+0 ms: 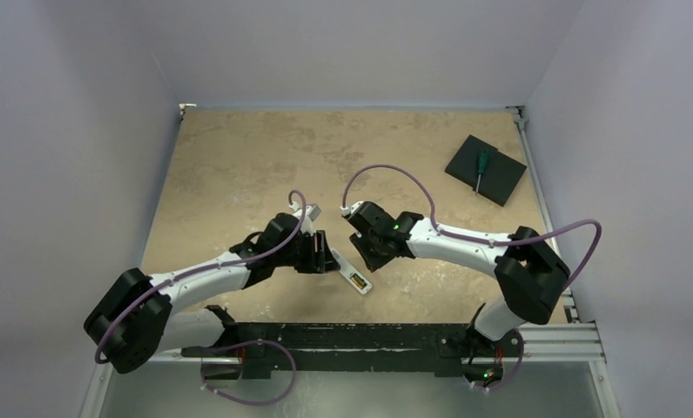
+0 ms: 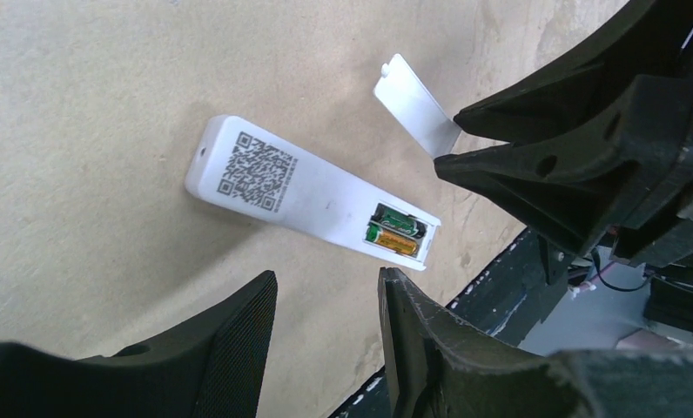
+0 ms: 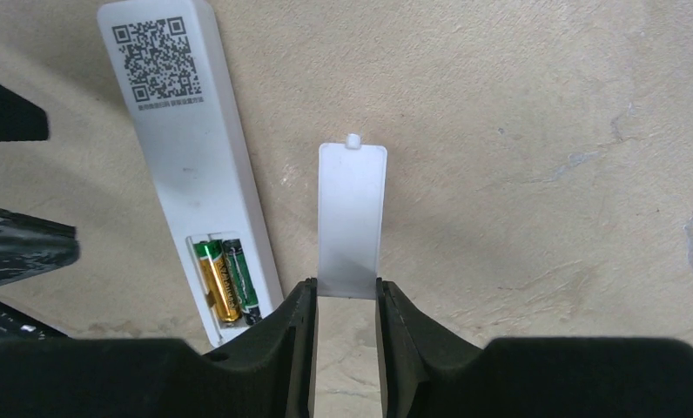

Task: Load the batteries into the remote control

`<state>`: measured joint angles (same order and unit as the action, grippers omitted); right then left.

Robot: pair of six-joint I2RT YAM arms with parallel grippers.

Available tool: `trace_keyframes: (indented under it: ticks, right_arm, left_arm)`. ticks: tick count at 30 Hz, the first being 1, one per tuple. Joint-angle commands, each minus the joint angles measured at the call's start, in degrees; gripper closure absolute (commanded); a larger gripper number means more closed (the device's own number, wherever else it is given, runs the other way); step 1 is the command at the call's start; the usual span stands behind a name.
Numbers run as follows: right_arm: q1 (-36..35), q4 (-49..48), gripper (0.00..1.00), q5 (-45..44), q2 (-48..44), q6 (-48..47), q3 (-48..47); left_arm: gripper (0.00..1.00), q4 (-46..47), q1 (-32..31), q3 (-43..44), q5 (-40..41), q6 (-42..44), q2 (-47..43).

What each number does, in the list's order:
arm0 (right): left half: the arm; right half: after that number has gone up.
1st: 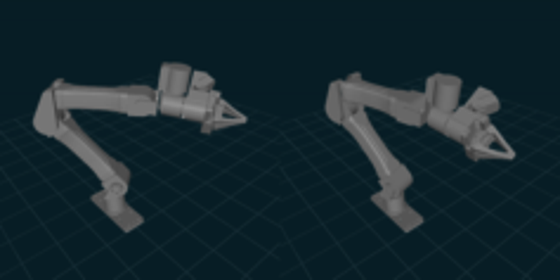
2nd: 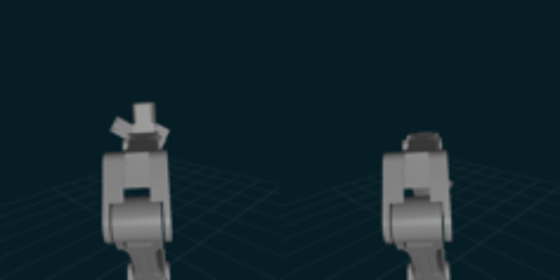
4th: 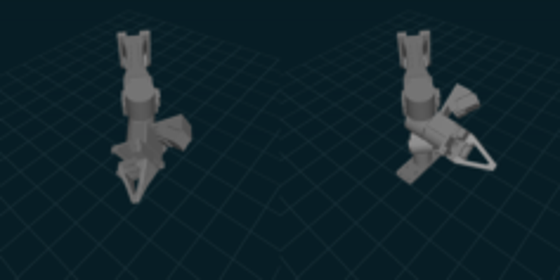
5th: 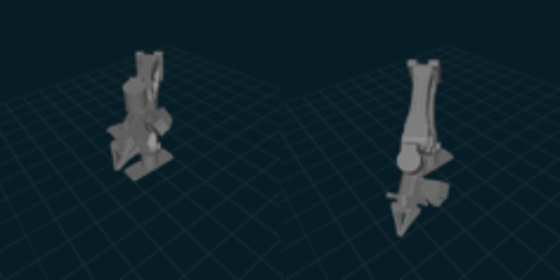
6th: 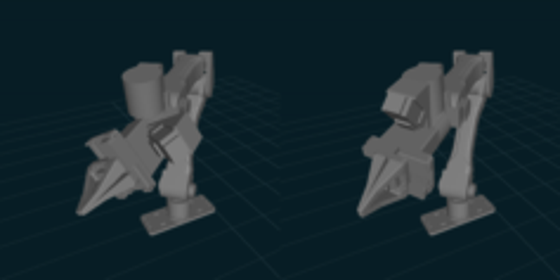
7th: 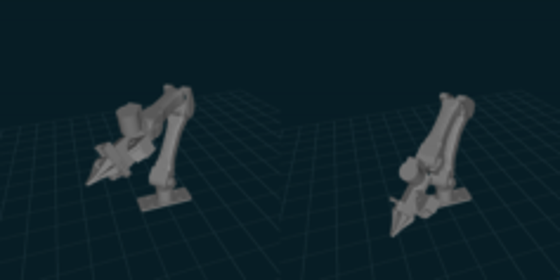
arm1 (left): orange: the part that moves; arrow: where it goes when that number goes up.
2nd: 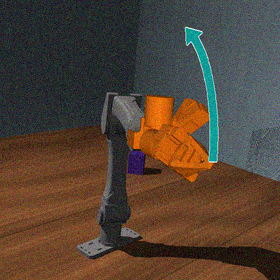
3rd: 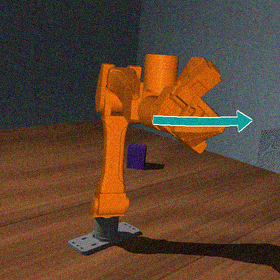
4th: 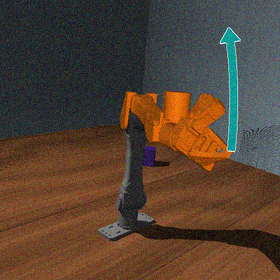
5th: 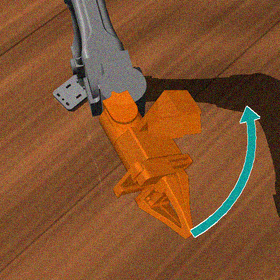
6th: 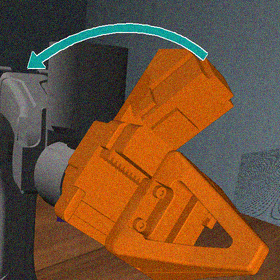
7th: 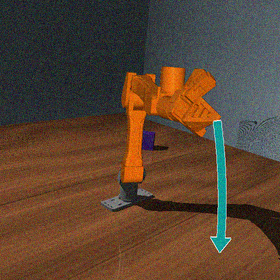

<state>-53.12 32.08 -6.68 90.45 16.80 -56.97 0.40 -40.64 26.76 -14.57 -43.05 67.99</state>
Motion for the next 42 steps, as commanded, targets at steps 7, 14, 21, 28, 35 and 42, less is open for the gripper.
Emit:
trace_keyframes:
  ticks: [7,14,21,28,35,42]
  right_arm:
    - [0.2,-2.5,0.72,0.0,-6.1,-2.1,2.3]
    - [0.1,-3.7,0.72,2.5,-8.8,-3.6,3.2]
    - [0.1,-4.7,0.72,5.6,-11.5,-4.5,3.6]
    - [0.1,-3.9,0.72,6.2,-12.3,-4.8,3.5]
    - [0.1,-4.0,0.72,6.6,-13.4,-4.9,3.8]
    - [0.1,-4.3,0.72,6.4,-13.6,-4.7,4.4]
  left_arm:
    - [0.51,15.1,0.0,2.6,-10.3,-8.6,5.9]
    - [0.5,22.3,1.2,2.2,-13.6,-14.0,10.0]
    - [0.5,29.6,1.6,2.1,-14.6,-18.5,14.3]
    - [0.5,32.4,1.9,2.5,-14.3,-20.3,16.3]
    - [0.51,36.1,2.0,2.1,-14.9,-23.0,18.3]
    - [0.55,38.3,2.1,1.7,-15.2,-24.0,19.7]
